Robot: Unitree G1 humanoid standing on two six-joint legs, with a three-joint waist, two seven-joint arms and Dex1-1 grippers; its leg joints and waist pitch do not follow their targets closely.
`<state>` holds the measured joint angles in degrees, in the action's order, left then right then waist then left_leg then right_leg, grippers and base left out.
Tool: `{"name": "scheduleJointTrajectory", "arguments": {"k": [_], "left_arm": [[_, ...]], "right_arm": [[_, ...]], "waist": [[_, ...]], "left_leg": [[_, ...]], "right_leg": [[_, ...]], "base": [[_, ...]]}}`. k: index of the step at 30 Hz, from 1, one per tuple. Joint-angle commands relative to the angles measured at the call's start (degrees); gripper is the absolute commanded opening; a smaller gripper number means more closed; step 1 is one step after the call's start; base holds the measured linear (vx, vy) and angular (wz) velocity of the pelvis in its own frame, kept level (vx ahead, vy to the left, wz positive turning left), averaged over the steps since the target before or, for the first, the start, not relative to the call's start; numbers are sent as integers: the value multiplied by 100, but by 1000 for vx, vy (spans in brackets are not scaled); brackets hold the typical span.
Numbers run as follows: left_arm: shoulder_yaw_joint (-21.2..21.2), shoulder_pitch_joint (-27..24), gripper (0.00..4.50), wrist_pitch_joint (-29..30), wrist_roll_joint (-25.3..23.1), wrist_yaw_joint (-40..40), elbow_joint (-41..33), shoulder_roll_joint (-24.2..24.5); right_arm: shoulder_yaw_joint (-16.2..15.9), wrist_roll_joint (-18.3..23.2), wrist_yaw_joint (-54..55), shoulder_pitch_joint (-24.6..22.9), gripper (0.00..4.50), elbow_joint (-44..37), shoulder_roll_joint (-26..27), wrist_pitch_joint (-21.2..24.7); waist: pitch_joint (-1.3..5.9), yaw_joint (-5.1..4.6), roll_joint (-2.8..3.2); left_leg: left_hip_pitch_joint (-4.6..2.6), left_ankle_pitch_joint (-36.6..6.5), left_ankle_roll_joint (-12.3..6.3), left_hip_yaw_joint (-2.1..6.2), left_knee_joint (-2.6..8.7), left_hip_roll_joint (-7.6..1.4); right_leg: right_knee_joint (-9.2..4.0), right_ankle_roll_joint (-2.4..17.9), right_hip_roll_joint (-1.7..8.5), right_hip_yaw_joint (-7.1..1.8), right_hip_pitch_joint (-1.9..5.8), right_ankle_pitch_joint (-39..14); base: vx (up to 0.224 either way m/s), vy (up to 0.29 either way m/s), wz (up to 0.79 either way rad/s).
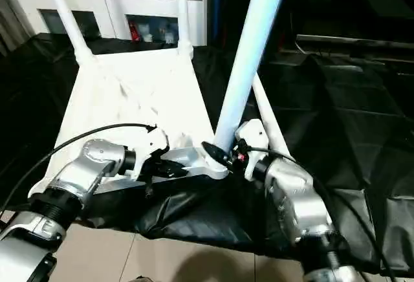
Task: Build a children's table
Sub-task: Insert table leg to table base
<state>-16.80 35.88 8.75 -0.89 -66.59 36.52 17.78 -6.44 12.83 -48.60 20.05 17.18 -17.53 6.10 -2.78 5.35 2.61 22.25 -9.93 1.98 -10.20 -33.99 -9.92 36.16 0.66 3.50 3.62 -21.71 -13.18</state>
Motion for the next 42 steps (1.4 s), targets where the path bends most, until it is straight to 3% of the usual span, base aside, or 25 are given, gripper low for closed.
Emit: {"name": "scheduleJointTrajectory", "arguments": {"k": [1,5,6,8,9,13,20,23,25,27,29,30,31,34,35,37,39,40,42], "left_arm": [[-39,-22,0,8,60,-82,-255,76],[-104,-13,0,-17,39,-269,-353,161],[-115,-2,0,-15,36,-315,-373,181],[-156,25,0,-24,32,-438,-405,220],[-182,39,0,-28,25,-503,-436,249],[-239,66,0,-6,45,-678,-570,312],[-246,136,0,-57,60,-768,-557,365],[-169,166,0,-62,54,-530,-503,298],[-45,205,0,14,74,-207,-439,166],[79,234,0,131,77,148,-410,31],[206,256,0,322,73,523,-431,-110],[360,295,0,666,21,1096,-488,-311],[364,296,0,680,14,1125,-495,-319],[492,315,0,1100,-70,1782,-710,-572],[547,318,0,1276,-89,2024,-806,-685],[624,290,0,1696,-191,2617,-1097,-1002],[599,218,0,1902,-259,2933,-1334,-1235],[528,180,0,1913,-333,3084,-1404,-1310],[493,179,0,1851,-379,3140,-1366,-1318]], "right_arm": [[-633,-187,-588,-143,189,544,-50,331],[-794,-216,-1073,29,189,807,-119,367],[-837,-228,-1175,58,189,837,-136,384],[-932,-292,-1349,121,189,929,-169,363],[-975,-335,-1412,163,189,991,-177,339],[-1086,-444,-1628,322,189,1281,-187,241],[-1141,-493,-1857,341,189,1366,-215,75],[-1017,-566,-1510,388,189,1544,-108,-101],[-800,-605,-958,528,189,1855,78,-182],[-590,-633,-353,691,189,2172,251,-190],[-365,-601,223,871,189,2474,435,-190],[-39,-488,1025,1194,189,2931,725,-105],[-25,-484,1068,1212,189,2956,740,-102],[91,-495,1710,1518,189,3390,956,-156],[118,-503,1913,1615,189,3527,1024,-164],[181,-583,2364,1860,189,3852,1191,-243],[221,-630,2542,2020,189,4055,1307,-303],[267,-665,2613,2114,189,4209,1375,-369],[270,-677,2610,2132,189,4235,1393,-380]], "waist": [[337,31,-69],[343,44,-85],[341,45,-112],[340,55,-92],[339,56,-134],[323,75,-137],[332,85,-136],[331,86,-149],[300,62,-143],[266,5,-143],[252,-38,-153],[244,-89,-134],[254,-124,-140],[276,-169,-156],[282,-177,-145],[291,-184,-170],[303,-170,-191],[315,-172,-245],[351,-154,-214]], "left_leg": [[-88,-999,-358,159,397,-377],[-92,-967,-384,151,391,-384],[-101,-995,-395,147,398,-389],[-109,-1047,-375,153,408,-399],[-122,-1135,-338,154,423,-406],[-139,-1382,-201,158,450,-411],[-147,-1378,-162,159,456,-414],[-146,-1388,-162,160,458,-413],[-161,-1600,-91,166,483,-410],[-158,-1945,91,195,519,-398],[-138,-2078,182,232,542,-392],[-130,-2198,283,257,565,-396],[-132,-2276,368,282,577,-387],[-117,-2194,312,273,573,-377],[-151,-2137,287,256,551,-376],[-147,-1918,187,214,515,-363],[-124,-1556,32,186,482,-358],[-108,-1439,-21,176,475,-352],[-86,-930,-191,160,442,-351]], "right_leg": [[-469,1385,586,-310,229,-398],[-462,1418,588,-307,227,-411],[-465,1430,575,-299,223,-399],[-461,1433,572,-299,212,-401],[-466,1446,571,-295,209,-452],[-494,1428,596,-310,202,-790],[-486,1426,597,-318,202,-682],[-490,1438,607,-318,201,-706],[-526,1420,607,-319,174,-1044],[-564,1289,622,-316,169,-1746],[-605,1105,645,-312,191,-2179],[-594,1060,644,-303,179,-2354],[-601,1029,634,-284,183,-2379],[-600,1043,615,-290,193,-1986],[-601,1142,614,-297,167,-1786],[-592,1274,621,-318,168,-1499],[-588,1296,611,-308,186,-1321],[-589,1300,601,-302,205,-1207],[-512,1418,578,-286,239,-395]], "base": [[0,0,0],[0,0,0],[0,0,0],[0,0,0],[0,0,0],[0,0,0],[0,0,0],[0,0,0],[0,0,0],[0,0,0],[-17,7,-9],[-33,13,-19],[-31,16,-23],[-13,11,-13],[0,0,0],[0,0,0],[0,0,0],[0,0,0],[0,0,0]]}}
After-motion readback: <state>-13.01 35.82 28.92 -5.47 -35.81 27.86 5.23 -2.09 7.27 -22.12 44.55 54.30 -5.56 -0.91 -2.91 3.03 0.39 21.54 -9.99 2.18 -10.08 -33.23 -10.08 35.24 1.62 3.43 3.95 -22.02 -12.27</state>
